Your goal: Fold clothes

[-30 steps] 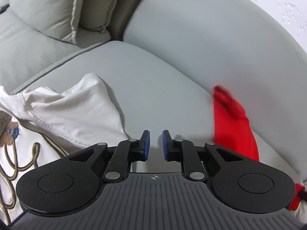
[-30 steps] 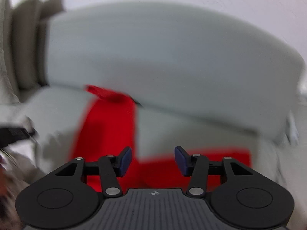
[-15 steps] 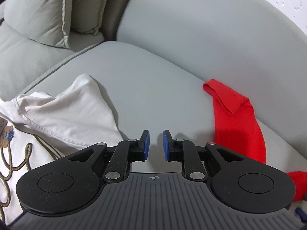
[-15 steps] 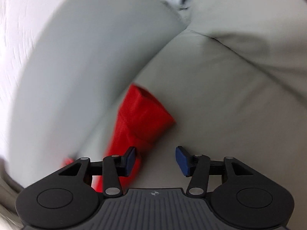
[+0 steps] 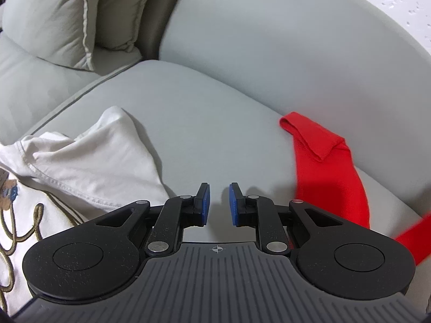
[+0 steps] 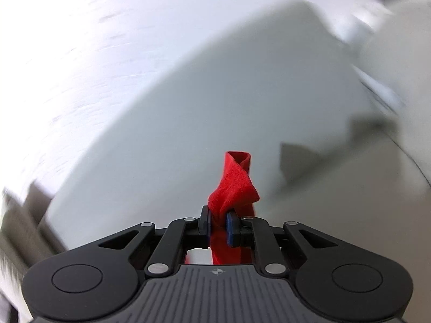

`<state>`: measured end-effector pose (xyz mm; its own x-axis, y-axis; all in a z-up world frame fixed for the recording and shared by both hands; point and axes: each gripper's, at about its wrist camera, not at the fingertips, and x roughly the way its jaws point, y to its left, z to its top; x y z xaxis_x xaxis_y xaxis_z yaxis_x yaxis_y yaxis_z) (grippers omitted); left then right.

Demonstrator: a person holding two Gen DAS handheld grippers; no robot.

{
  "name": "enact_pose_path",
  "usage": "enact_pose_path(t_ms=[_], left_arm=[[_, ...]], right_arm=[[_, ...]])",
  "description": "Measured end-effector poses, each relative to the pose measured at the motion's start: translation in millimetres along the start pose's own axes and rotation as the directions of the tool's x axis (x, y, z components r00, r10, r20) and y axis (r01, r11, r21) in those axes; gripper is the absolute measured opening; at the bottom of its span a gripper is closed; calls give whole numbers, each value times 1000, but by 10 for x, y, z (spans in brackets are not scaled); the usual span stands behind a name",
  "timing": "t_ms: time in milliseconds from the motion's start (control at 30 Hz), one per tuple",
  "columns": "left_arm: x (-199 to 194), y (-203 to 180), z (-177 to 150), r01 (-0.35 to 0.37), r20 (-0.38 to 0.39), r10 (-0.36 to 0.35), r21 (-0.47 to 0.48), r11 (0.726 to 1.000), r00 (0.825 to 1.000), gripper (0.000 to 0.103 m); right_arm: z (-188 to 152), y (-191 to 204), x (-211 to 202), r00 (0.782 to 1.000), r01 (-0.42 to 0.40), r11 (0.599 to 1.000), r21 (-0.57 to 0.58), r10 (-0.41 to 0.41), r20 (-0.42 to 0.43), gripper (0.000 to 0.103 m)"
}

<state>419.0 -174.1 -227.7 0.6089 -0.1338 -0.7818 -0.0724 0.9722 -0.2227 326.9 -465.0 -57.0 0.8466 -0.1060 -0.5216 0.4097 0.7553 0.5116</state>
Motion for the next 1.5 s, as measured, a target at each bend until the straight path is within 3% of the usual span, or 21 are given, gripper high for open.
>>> enact_pose_path(t_ms=[133,233,367,500,567,600,633,733,800,967,1133,1267,1333,1400,1500], left_arm=[[-14,41,21,22,4,-21,-15,1000,1000,20],[1,84,42,27,1,-27,-34,999,1000,20],[30,134,51,32,-12,-33,-57,998,999,20],[53,156,55,28,-20,-30,-75,997,999,20],[68,152,53,27,-25,-28,-72,997,999,20],[75,153,53,26,-27,-28,-71,997,999,20],[81,158,54,26,-30,-28,-71,997,999,20],[85,173,56,24,-32,-26,-76,997,999,20],[80,165,54,25,-32,-27,-72,997,999,20],[28,144,62,34,-20,-36,-50,998,999,21],[-160,35,59,36,11,-36,31,999,999,25],[-491,-117,-126,63,38,-69,132,989,997,31],[-682,-212,-360,39,49,-53,240,970,997,31],[-924,-315,-647,-1,54,-19,344,939,998,31],[-1316,-344,-999,55,10,-62,356,933,998,31]], right_arm=[[193,946,329,1000,-11,974,-224,10,-5,12],[96,1420,618,999,23,933,-359,-39,-35,12],[-47,1633,1140,993,56,878,-475,-99,-66,12],[-460,1840,1526,985,90,801,-592,-160,-68,14],[-584,1912,1650,981,101,773,-627,-183,-67,21],[-671,1958,1726,979,96,761,-641,-187,-75,36],[-745,2012,1796,980,83,753,-653,-179,-82,44],[-798,2091,1764,986,88,715,-694,-163,-44,52],[-748,2124,1671,988,66,719,-691,-144,-55,53],[-541,1699,1501,984,-16,813,-582,-90,-153,55],[-517,807,555,978,-60,895,-443,-36,-205,55],[-485,-4,-399,975,11,931,-365,-91,-202,56],[-498,-381,-866,972,58,941,-333,-130,-198,61],[-657,-733,-1233,961,97,957,-275,-162,-223,61],[-1062,-1200,-1711,934,145,971,-191,-198,-297,61]])
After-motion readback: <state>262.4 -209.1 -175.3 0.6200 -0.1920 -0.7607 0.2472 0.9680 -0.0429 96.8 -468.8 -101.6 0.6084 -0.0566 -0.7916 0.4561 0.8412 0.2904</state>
